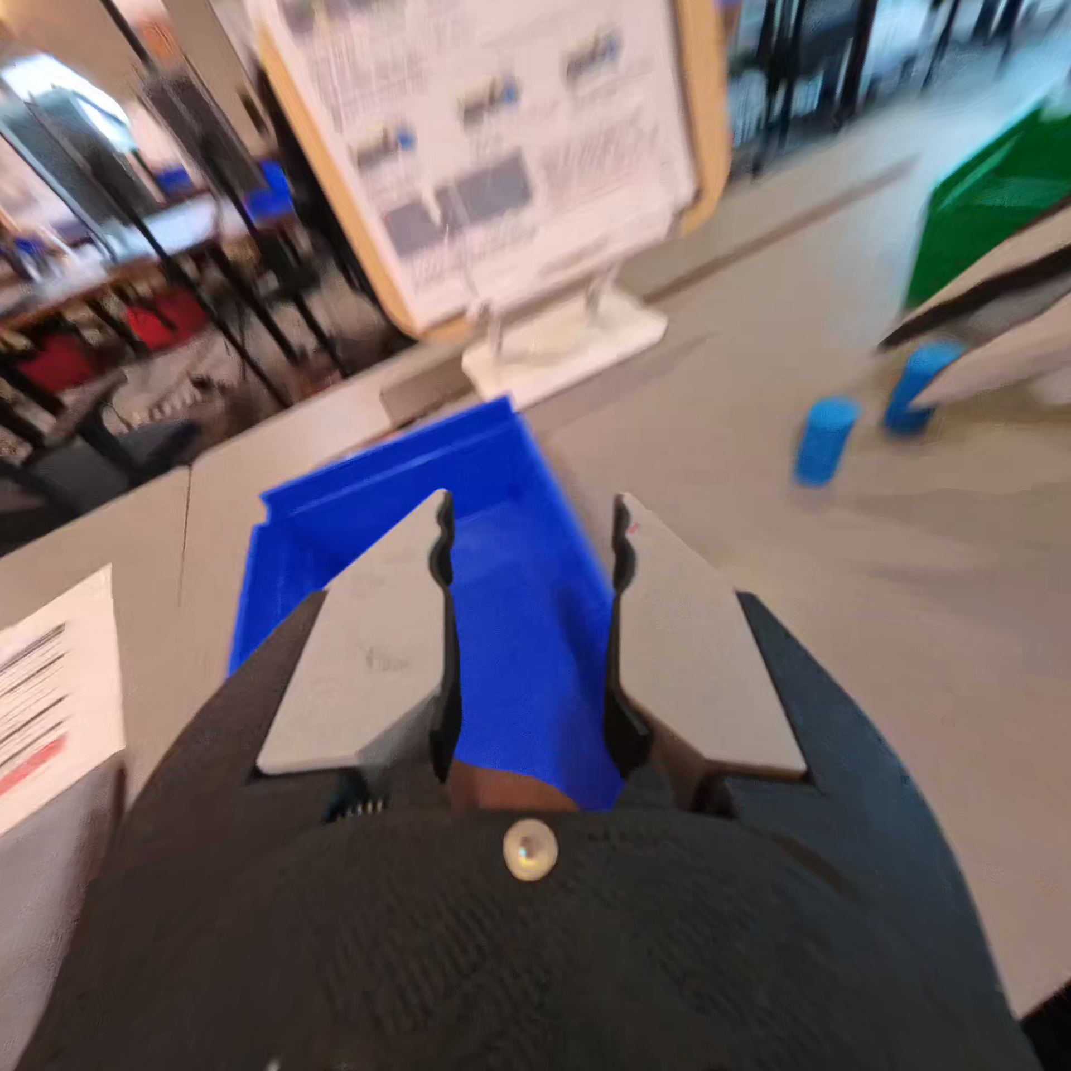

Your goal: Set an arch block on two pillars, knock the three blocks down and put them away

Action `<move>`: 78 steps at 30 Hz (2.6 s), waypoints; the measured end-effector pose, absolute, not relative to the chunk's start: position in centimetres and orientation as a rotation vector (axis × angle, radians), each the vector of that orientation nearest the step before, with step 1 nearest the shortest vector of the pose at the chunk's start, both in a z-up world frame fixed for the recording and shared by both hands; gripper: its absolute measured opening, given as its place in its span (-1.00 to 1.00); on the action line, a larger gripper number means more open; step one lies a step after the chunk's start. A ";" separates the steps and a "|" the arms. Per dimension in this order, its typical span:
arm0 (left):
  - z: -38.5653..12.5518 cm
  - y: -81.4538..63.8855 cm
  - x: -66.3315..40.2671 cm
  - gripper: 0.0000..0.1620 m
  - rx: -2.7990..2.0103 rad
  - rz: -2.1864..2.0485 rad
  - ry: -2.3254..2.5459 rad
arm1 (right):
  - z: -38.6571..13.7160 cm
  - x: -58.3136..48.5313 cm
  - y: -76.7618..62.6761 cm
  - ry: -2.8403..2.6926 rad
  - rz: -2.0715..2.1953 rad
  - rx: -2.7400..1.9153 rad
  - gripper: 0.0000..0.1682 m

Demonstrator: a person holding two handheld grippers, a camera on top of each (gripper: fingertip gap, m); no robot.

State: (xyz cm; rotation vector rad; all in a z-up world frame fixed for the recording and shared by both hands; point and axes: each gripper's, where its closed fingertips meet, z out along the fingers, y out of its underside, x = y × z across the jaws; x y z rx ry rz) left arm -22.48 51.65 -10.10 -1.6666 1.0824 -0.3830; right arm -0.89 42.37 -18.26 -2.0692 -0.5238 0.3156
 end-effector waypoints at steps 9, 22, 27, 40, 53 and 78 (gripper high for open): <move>-23.8 63.7 -25.1 -0.32 -1.922 0.046 1.832 | -19.1 -0.8 39.8 -0.539 0.403 -2.057 -0.39; -17.1 60.7 -20.3 -0.72 -1.794 -0.407 1.608 | -16.5 -2.5 37.1 -0.660 0.429 -1.881 -0.27; -5.1 47.8 -13.9 -0.73 -1.625 -1.333 1.211 | -12.0 -4.2 37.2 -0.750 0.288 -1.681 -0.19; -6.4 35.4 -5.1 -0.73 -1.468 -2.324 0.801 | -9.6 -3.4 36.0 -0.933 -0.211 -1.562 -0.54; -14.3 38.4 -4.9 -0.44 -1.646 -1.749 0.994 | -13.7 2.5 39.2 -1.139 0.011 -2.061 -0.63; -26.5 41.5 -5.7 -0.40 -1.725 -0.649 1.505 | -22.2 4.3 43.2 -1.529 -0.132 -2.592 -0.63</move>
